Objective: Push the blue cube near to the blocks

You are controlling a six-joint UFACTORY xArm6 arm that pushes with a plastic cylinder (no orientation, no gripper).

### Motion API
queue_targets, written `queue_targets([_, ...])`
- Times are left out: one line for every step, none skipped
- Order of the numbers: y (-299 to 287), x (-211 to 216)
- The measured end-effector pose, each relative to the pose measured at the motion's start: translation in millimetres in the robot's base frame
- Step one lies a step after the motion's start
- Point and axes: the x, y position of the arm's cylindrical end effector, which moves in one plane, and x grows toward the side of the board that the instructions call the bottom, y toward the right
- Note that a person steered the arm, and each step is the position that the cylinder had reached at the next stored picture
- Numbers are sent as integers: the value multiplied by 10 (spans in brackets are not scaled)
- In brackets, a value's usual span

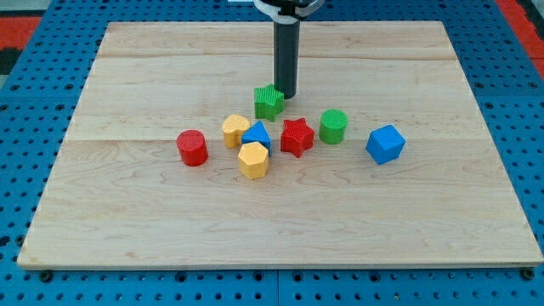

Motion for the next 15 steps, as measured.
queue_targets([816,31])
queue_targets([1387,475])
queue_targets([1194,800])
queue_targets([628,665])
queue_targets([376,522])
queue_targets([1468,729])
queue_targets([1364,1310])
queue_targets([825,1627])
queue_targets([1022,1882])
queue_targets([657,2153])
queue_targets([-104,2229])
queue_targets([-1036,2198])
queue_targets([-1060,2339])
queue_targets([-1751,2406])
queue_targets([-1871,1987])
